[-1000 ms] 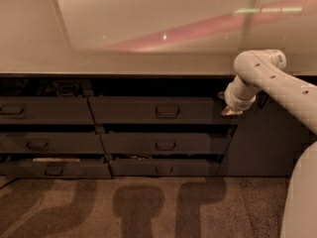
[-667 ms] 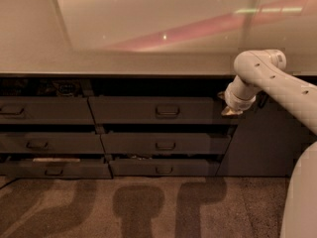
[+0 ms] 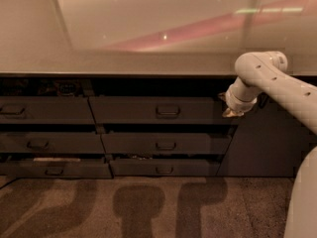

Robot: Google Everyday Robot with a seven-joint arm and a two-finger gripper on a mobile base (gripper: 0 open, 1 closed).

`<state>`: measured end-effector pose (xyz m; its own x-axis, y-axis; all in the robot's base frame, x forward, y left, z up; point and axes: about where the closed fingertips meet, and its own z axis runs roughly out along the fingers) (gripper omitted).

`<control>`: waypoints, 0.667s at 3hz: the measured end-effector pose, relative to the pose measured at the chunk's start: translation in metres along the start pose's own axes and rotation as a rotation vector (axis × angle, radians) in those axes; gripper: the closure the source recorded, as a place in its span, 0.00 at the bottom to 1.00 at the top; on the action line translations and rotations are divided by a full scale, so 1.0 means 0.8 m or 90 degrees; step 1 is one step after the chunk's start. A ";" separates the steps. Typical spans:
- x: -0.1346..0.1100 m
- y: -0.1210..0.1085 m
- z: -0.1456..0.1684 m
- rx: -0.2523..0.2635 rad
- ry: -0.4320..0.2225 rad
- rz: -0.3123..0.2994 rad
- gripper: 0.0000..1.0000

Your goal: Open top drawer

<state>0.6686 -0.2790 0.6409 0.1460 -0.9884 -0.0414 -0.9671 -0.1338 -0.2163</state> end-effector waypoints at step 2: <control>0.000 0.005 0.000 0.000 0.001 -0.005 1.00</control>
Offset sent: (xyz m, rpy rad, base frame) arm -0.1771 -0.0121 -0.1505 -0.0952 0.0072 0.2135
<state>0.6647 -0.2799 0.6401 0.1525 -0.9876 -0.0383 -0.9660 -0.1407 -0.2169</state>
